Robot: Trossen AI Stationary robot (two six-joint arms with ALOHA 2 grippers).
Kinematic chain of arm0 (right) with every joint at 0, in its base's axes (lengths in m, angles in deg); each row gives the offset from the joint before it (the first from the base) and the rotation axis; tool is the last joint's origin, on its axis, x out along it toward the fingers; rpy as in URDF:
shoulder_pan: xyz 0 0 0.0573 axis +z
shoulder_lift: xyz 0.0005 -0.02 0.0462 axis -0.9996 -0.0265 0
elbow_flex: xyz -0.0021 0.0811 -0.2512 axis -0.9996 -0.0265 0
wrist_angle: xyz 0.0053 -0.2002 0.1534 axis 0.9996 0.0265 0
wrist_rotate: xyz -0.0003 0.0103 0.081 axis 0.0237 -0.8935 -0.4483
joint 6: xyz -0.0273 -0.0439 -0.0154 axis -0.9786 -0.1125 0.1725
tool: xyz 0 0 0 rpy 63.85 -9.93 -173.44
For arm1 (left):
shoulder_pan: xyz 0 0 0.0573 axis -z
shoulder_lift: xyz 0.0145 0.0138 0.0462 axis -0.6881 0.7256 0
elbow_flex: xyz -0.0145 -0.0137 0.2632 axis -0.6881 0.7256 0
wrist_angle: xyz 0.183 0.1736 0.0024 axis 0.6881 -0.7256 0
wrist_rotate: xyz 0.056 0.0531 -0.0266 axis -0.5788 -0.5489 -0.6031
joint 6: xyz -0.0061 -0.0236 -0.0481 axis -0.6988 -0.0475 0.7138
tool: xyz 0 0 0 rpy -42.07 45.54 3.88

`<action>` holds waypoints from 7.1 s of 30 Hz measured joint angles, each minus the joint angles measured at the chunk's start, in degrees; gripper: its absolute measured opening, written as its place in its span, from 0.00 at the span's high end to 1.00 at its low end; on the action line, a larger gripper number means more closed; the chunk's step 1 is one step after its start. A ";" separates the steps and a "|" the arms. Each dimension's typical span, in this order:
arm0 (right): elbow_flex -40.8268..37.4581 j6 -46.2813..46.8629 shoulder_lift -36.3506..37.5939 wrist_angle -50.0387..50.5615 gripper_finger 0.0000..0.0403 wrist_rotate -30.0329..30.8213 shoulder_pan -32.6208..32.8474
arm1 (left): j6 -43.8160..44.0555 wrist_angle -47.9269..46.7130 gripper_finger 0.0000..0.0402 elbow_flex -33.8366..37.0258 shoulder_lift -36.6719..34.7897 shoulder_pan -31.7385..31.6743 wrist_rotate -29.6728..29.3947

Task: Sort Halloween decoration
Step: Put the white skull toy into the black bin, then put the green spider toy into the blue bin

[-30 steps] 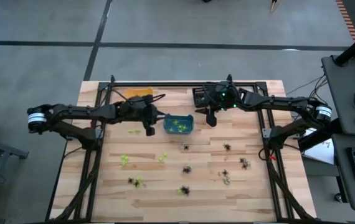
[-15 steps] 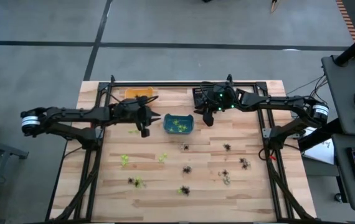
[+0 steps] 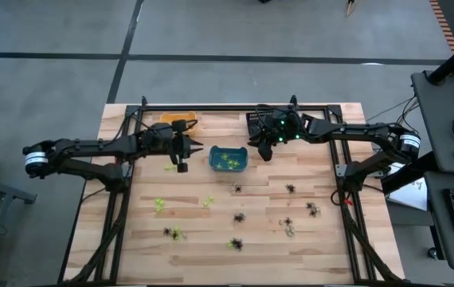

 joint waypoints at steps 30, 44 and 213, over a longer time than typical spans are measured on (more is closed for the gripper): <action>7.17 -7.66 0.07 48.44 0.76 4.06 8.11 | -2.13 7.97 0.88 -0.04 0.28 -10.83 -0.63; 5.39 -0.07 0.07 49.26 0.76 14.91 22.28 | -0.03 7.95 0.88 -0.04 0.28 -10.83 -0.61; 33.57 -28.09 -18.64 41.84 0.80 9.94 -8.38 | 56.98 -46.86 0.88 -9.16 0.31 3.04 -2.66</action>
